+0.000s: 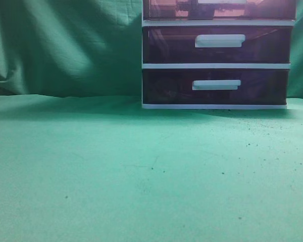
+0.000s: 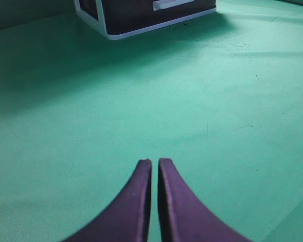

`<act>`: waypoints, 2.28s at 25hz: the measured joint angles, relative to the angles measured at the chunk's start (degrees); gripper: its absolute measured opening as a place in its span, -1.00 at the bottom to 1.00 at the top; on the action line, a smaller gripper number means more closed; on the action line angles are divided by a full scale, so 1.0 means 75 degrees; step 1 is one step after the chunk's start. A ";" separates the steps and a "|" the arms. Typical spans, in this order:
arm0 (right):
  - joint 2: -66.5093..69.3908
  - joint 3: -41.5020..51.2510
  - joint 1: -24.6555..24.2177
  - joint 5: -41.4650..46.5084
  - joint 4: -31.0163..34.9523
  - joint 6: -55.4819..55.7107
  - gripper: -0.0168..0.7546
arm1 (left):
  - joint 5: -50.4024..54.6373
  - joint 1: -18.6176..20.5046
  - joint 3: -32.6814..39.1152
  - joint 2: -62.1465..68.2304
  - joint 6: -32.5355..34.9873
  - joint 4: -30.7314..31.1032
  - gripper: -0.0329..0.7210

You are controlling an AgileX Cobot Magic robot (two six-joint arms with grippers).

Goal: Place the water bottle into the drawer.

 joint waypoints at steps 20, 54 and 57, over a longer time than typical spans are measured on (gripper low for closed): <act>-0.0049 0.0545 -0.0641 0.0910 -0.0744 0.0535 -0.96 | 0.0000 0.0000 0.0000 0.0000 0.0000 0.0000 -0.91; -0.0049 0.0545 -0.0641 0.0921 -0.0744 0.0535 -0.96 | -0.1926 0.5168 0.0600 0.0000 0.0000 0.0075 -0.91; -0.0049 0.0545 -0.0641 0.0921 -0.0744 0.0535 -0.96 | -0.1542 0.5393 0.0600 0.0000 0.0000 -0.0004 -0.91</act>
